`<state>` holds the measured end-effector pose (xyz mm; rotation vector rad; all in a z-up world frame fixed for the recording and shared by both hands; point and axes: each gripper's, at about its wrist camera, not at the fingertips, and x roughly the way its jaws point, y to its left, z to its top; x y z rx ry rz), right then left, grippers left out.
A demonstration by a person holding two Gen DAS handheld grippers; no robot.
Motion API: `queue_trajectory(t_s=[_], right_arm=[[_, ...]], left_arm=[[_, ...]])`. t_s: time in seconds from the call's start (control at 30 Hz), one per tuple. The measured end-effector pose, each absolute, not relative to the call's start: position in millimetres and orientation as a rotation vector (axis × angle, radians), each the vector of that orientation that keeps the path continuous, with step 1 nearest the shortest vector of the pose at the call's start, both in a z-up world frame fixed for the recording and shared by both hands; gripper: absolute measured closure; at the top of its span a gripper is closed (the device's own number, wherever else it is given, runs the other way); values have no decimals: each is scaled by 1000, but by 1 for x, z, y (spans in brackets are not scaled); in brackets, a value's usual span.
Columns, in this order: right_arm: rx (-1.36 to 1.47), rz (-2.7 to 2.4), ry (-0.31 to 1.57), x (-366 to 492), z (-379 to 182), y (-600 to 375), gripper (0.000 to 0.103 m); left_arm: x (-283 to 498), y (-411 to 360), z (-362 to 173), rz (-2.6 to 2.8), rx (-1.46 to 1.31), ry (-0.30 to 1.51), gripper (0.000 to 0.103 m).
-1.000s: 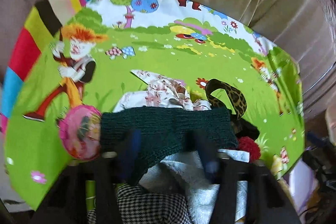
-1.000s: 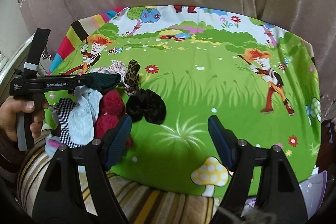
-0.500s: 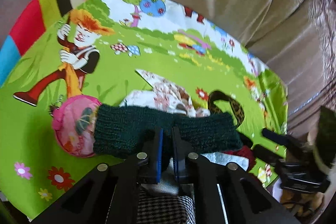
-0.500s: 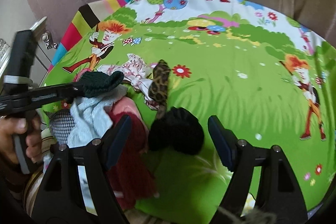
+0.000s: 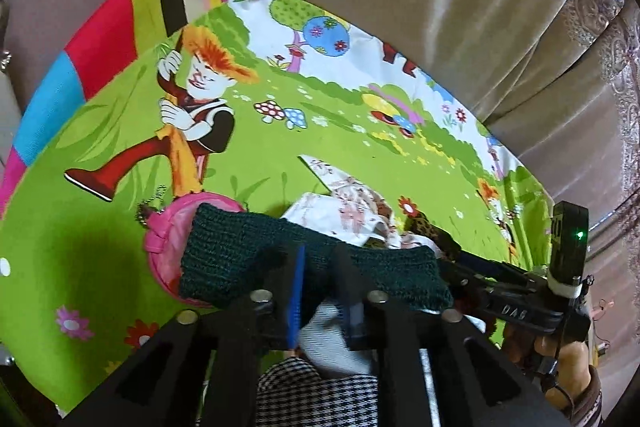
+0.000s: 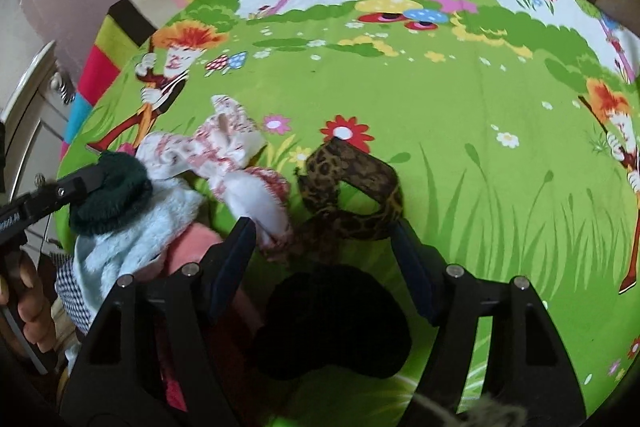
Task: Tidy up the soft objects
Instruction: 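Grasp the dark green knit with the left tool while the right tool grasps the leopard-print item, then lift the held green knit and leopard-print item off the bed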
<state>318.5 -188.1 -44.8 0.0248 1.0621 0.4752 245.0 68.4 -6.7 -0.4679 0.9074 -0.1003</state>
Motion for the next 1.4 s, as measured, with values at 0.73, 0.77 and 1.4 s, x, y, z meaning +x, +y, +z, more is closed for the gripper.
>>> queue_trajectory(t_s=[0.73, 0.77, 1.4], right_arm=[[-68, 371, 1039, 341, -58, -180, 80], [-69, 376, 1036, 339, -57, -179, 88], [17, 324, 852, 286, 1, -223, 92]], left_arm=[[247, 48, -33, -110, -378, 1027, 79], [246, 50, -32, -107, -388, 1016, 82], [217, 70, -2, -46, -501, 829, 86]])
